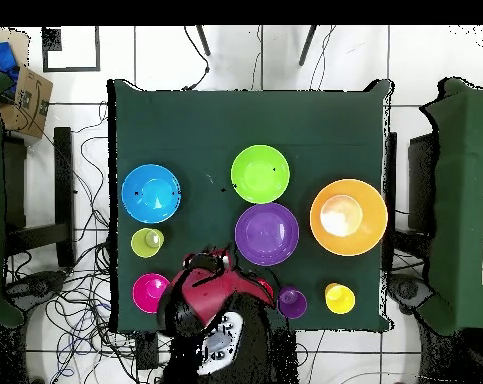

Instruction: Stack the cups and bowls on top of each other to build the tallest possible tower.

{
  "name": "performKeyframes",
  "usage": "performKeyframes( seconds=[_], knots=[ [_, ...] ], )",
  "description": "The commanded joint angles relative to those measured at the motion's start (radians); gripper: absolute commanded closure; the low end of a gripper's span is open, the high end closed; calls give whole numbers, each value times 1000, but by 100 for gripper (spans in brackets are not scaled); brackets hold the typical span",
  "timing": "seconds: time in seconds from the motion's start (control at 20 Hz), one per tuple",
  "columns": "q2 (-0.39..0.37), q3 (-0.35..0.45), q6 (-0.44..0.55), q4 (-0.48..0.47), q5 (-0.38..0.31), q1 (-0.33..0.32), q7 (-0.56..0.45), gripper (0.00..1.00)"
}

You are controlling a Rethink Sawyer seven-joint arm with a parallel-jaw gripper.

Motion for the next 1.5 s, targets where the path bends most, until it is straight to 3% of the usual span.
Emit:
performKeyframes(
  seconds=[0.05,0.15,0.4,0.75,0.9,1.2,1.5],
  knots=[
    [-1,164,53,21,-28,-163,40,0],
    [50,142,-2,6,-9,-122,85,0],
    [41,124,18,-5,31,-67,108,0],
    [81,152,-1,-31,-13,-126,71,0],
    [84,197,-7,-15,-28,-173,63,0],
    [216,422,80,-88,-87,-416,-54,0],
    [316,518,101,-165,-154,-518,-109,0]
  ],
)
